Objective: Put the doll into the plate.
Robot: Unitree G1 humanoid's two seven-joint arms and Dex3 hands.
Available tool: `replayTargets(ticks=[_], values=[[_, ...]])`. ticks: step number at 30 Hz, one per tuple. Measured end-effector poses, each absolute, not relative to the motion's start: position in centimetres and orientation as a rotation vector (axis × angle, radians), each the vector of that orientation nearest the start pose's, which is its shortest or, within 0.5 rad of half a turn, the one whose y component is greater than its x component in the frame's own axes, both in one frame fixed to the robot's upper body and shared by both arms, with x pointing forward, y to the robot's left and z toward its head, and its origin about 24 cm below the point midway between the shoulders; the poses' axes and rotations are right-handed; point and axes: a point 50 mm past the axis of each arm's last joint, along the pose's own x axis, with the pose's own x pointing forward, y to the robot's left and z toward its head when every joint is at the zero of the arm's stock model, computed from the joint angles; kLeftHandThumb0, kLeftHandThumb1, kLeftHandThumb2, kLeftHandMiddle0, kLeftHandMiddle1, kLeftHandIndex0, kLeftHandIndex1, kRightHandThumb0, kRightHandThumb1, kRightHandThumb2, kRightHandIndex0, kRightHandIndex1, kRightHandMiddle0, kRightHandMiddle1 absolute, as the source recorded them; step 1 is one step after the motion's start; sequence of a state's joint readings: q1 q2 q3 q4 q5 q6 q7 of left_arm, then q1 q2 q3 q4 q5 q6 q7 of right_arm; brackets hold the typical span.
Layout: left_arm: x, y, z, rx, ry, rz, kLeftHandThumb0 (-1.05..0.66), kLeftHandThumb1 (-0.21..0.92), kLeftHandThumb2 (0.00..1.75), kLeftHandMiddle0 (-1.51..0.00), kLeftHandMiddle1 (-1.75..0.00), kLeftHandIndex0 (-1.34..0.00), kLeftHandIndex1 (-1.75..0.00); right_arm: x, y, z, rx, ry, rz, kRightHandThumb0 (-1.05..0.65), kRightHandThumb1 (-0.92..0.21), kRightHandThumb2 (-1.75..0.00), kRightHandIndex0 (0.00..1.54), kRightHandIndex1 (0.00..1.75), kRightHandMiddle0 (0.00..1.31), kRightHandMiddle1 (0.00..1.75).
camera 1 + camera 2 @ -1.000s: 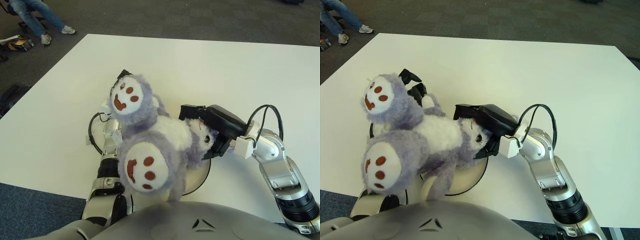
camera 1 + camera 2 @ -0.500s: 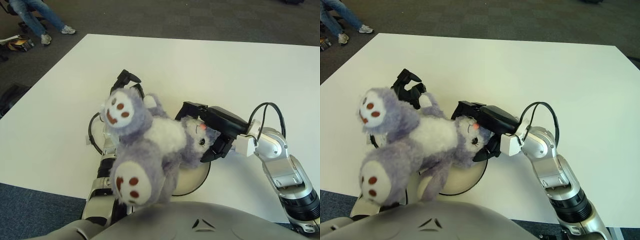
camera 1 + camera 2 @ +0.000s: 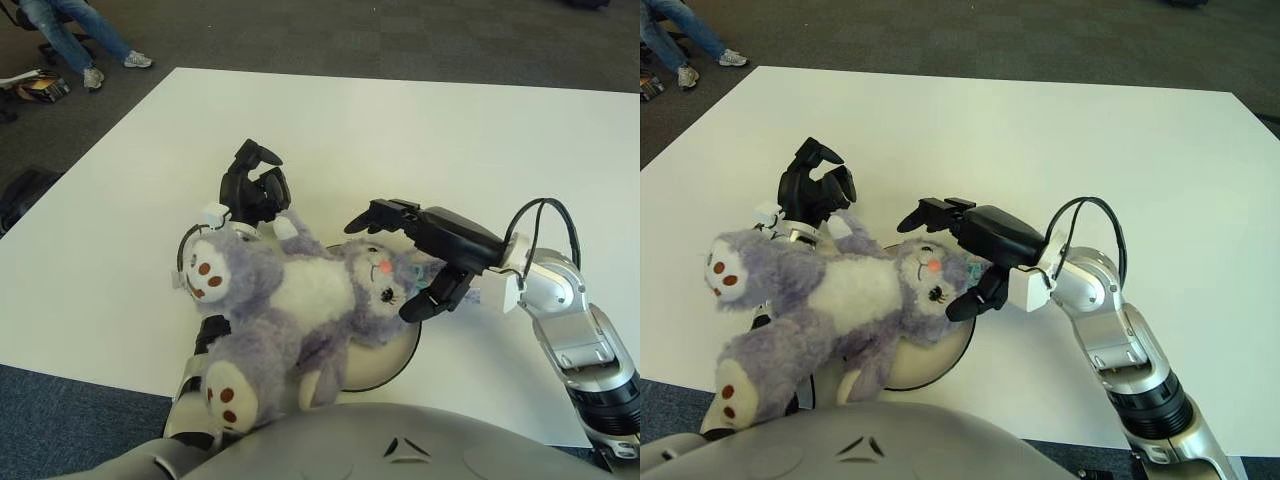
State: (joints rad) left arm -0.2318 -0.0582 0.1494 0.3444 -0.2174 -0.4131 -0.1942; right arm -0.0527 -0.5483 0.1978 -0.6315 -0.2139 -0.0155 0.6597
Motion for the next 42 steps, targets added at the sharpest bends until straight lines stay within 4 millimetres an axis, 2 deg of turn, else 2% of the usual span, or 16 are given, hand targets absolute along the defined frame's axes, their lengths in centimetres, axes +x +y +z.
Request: replayTargets(ticks=[8, 18, 23, 26, 32, 34, 36, 39, 42], values=[[29.0, 15.3, 5.8, -0.254, -0.299, -0.044, -0.46, 0.37, 1.25, -1.2, -1.75, -0.57, -1.75, 20.5, -12.5, 16.3, -0.836, -0.429, 0.913, -0.57, -0.33, -0.89, 0.06, 0.47, 0.0, 0.51], [29.0, 15.2, 5.7, -0.257, -0.293, -0.042, -0.47, 0.35, 1.27, -1.21, -1.75, -0.58, -1.75, 20.5, -13.0, 16.6, -0.785, -0.397, 0.939, -0.6, -0.34, -0.88, 0.06, 0.36, 0.0, 0.42], [29.0, 15.2, 5.7, -0.256, -0.29, -0.043, -0.46, 0.37, 1.25, -1.17, -1.75, -0.56, -1.75, 20.5, -13.2, 16.7, -0.777, -0.383, 0.934, -0.59, -0.34, -0.88, 0.07, 0.33, 0.0, 0.39], [29.0, 15.2, 5.7, -0.256, -0.291, -0.044, -0.45, 0.39, 1.23, -1.14, -1.75, -0.55, -1.75, 20.6, -13.6, 16.8, -0.792, -0.375, 0.921, -0.58, -0.33, -0.89, 0.09, 0.32, 0.0, 0.39], [29.0, 15.1, 5.8, -0.257, -0.294, -0.051, -0.45, 0.41, 1.21, -1.12, -1.75, -0.54, -1.75, 21.0, -14.4, 17.2, -0.855, -0.366, 0.84, -0.52, -0.27, -0.95, 0.18, 0.31, 0.0, 0.52], [29.0, 15.1, 5.8, -0.257, -0.294, -0.053, -0.45, 0.41, 1.2, -1.12, -1.75, -0.54, -1.75, 21.3, -14.8, 17.4, -0.878, -0.364, 0.787, -0.53, -0.27, -0.94, 0.22, 0.36, 0.0, 0.54], [29.0, 15.1, 5.8, -0.257, -0.296, -0.054, -0.45, 0.41, 1.2, -1.12, -1.75, -0.53, -1.75, 21.5, -15.3, 17.5, -0.898, -0.364, 0.735, -0.57, -0.29, -0.92, 0.21, 0.6, 0.0, 0.61], [29.0, 15.1, 5.8, -0.26, -0.298, -0.056, -0.44, 0.41, 1.19, -1.12, -1.75, -0.53, -1.75, 22.1, -16.3, 17.7, -0.917, -0.362, 0.633, -0.59, -0.28, -0.91, 0.18, 0.71, 0.0, 0.69], [29.0, 15.1, 5.7, -0.263, -0.298, -0.059, -0.44, 0.42, 1.19, -1.12, -1.75, -0.53, -1.75, 22.7, -17.5, 17.8, -0.931, -0.336, 0.534, -0.44, -0.25, -0.99, 0.16, 0.75, 0.0, 0.78]])
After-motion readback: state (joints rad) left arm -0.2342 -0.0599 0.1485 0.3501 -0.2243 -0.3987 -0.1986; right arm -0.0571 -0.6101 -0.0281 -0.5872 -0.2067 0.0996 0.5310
